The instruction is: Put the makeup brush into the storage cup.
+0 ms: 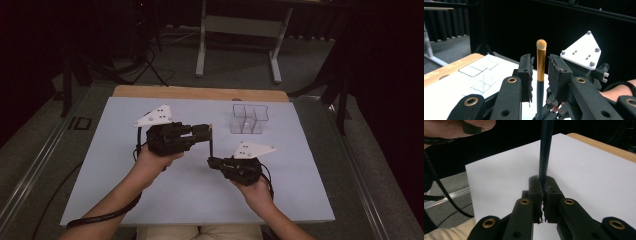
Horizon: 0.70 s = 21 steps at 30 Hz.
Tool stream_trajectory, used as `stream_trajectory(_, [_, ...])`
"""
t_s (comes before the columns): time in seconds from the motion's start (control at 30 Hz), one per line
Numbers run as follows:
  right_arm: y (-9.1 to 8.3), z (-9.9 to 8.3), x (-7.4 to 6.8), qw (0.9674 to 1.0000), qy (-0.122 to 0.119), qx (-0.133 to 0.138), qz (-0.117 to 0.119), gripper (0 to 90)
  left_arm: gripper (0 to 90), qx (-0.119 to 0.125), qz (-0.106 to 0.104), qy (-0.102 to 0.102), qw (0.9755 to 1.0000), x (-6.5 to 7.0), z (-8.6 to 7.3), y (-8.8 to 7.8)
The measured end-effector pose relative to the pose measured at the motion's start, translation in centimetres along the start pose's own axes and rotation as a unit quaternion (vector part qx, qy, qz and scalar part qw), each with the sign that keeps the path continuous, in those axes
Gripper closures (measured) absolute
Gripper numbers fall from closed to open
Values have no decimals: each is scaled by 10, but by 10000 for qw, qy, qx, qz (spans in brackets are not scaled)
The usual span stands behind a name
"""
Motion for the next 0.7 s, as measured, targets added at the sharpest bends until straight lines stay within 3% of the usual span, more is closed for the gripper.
stream_trajectory(0.47, [5, -4, -3, 9998, -51, -151, 86, 861, 829, -144, -186, -159, 9996, -2, 2, 4])
stream_trajectory(0.7, [6, -6, 0, 9999, -13, -123, 57, 859, 845, -212, 87, -273, 9994, -3, 1, 5])
Point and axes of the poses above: each handheld gripper's, and its own axes: y roughly forward along the jaws, z roughly out of its top, x roughly to its right, the point moved 10 cm from there along y, roughly forward along the jaws, and after that the axes turned 10 degrees about -x, right-handed, at the moved point
